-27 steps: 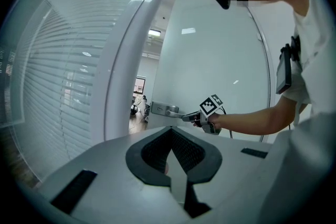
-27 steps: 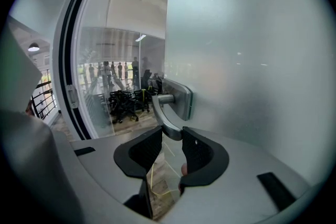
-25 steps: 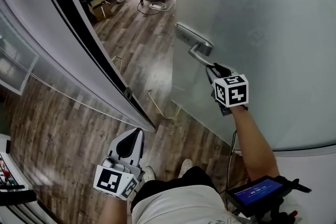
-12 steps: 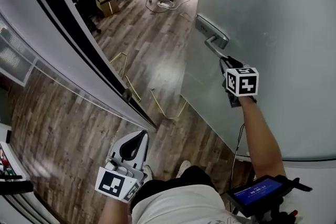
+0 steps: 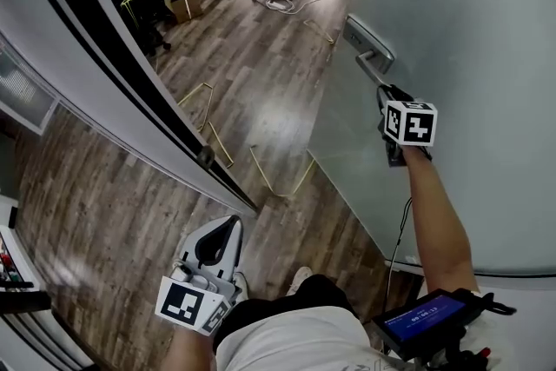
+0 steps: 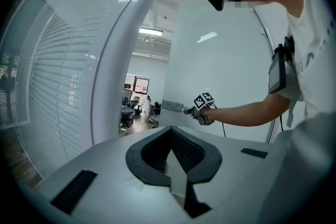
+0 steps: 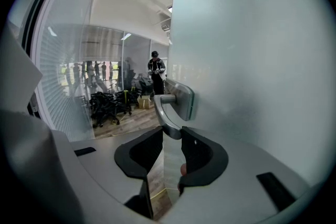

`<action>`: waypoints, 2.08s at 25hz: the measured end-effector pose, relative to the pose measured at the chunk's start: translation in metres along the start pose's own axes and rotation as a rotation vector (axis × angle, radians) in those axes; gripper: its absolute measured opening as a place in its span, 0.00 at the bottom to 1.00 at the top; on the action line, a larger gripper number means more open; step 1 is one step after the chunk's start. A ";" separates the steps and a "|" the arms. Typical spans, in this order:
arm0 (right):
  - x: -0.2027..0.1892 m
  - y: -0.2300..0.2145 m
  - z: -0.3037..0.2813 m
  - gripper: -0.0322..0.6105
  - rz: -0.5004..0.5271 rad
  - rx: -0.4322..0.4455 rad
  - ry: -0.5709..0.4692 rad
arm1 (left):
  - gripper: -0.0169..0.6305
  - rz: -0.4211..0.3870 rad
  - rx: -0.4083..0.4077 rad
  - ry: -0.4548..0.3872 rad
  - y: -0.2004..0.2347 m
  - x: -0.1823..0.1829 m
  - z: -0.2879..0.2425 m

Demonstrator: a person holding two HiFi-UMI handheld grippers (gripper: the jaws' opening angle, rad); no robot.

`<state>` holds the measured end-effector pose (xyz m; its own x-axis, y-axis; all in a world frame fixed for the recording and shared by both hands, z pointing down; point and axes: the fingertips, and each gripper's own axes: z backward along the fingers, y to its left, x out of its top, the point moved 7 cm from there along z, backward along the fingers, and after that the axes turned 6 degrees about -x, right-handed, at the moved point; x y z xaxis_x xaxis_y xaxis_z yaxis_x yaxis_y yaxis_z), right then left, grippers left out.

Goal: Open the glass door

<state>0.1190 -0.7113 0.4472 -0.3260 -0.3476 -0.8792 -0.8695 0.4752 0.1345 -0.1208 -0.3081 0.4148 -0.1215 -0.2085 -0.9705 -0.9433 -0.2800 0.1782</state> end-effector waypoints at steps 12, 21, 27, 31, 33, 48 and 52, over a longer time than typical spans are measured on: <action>0.002 -0.015 -0.002 0.24 -0.054 -0.008 -0.081 | 0.02 0.003 0.003 -0.002 -0.005 -0.005 0.000; 0.036 0.010 0.074 0.26 -0.011 -0.058 -0.299 | 0.02 -0.008 -0.062 -0.025 0.010 0.006 0.002; 0.048 0.049 0.158 0.26 0.005 -0.073 -0.427 | 0.02 -0.029 -0.146 -0.038 0.018 0.014 0.016; 0.049 0.071 0.211 0.18 -0.021 -0.102 -0.477 | 0.02 -0.044 -0.201 -0.048 0.022 0.023 0.029; 0.050 0.085 0.237 0.15 -0.028 -0.122 -0.493 | 0.02 -0.050 -0.228 -0.053 0.027 0.026 0.039; 0.011 0.199 0.366 0.05 -0.111 -0.116 -0.473 | 0.02 -0.044 -0.364 -0.057 0.051 0.035 0.094; -0.017 0.232 0.399 0.05 -0.125 -0.074 -0.466 | 0.02 -0.046 -0.373 -0.073 0.046 0.029 0.115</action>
<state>0.0707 -0.2723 0.3105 -0.0316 0.0083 -0.9995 -0.9208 0.3888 0.0324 -0.2031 -0.2197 0.3759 -0.1163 -0.1238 -0.9855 -0.7725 -0.6123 0.1681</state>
